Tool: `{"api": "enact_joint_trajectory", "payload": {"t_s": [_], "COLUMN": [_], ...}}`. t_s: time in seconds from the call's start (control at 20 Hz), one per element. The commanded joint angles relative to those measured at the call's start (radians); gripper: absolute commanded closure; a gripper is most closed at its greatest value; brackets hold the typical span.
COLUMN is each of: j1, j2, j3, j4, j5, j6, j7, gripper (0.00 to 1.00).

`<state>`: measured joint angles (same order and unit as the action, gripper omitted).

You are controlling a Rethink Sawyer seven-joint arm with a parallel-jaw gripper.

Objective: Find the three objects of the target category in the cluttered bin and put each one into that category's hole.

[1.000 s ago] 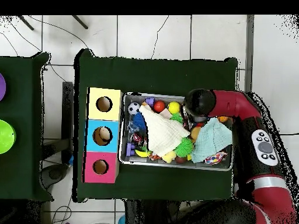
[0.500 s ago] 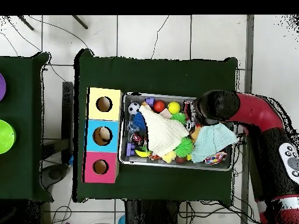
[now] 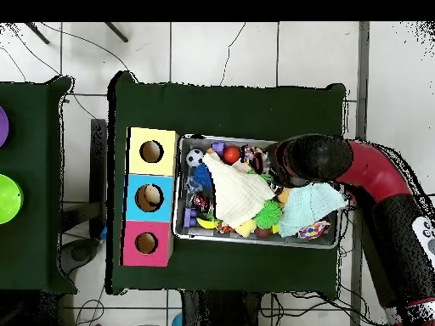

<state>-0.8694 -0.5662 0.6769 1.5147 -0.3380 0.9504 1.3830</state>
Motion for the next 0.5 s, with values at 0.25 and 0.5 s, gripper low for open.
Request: {"api": "enact_joint_trajectory", "payload": {"t_s": [0.25, 0.5], "j1": [0.024, 0.097], "j2": [-0.018, -0.04], "j3": [0.174, 0.159], "j4": [0.269, 0.288], "j5": [0.077, 0.076], "j6": [-0.1, -0.19], "j7": [-0.014, 0.098], "gripper": [1.0, 1.0]}}
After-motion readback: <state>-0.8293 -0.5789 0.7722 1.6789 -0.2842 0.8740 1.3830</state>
